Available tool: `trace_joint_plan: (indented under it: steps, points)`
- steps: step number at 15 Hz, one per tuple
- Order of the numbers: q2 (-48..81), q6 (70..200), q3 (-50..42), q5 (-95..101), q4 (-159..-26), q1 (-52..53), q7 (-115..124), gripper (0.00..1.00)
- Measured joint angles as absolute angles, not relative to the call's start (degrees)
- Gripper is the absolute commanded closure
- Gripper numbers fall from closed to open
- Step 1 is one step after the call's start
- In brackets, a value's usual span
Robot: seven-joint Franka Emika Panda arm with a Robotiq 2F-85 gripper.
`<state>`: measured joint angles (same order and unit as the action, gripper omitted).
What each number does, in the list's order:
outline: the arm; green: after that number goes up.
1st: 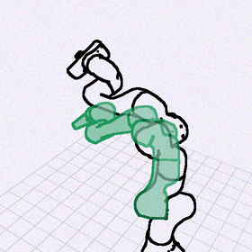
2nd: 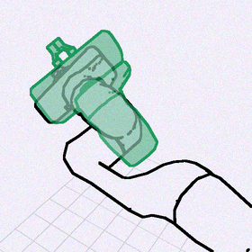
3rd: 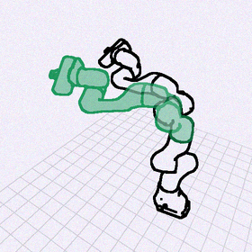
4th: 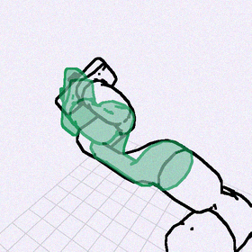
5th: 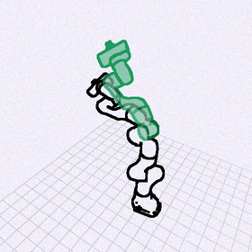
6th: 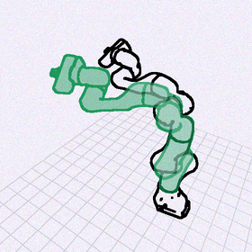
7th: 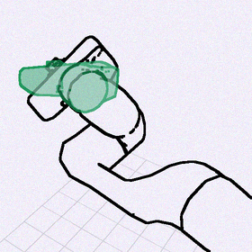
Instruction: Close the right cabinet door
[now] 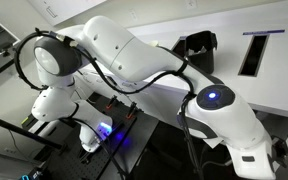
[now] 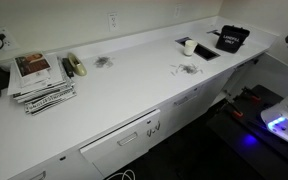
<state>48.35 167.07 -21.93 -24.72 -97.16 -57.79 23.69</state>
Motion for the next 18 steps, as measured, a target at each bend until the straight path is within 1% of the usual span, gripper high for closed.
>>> trace_joint_plan:
  steps: [5, 18]
  points:
    - [50.34, 162.91, -21.92, -22.14, -91.83, -61.07, 23.65, 1.00]
    - [59.07, 150.06, -20.36, -20.44, -79.90, -64.06, 23.65, 1.00]
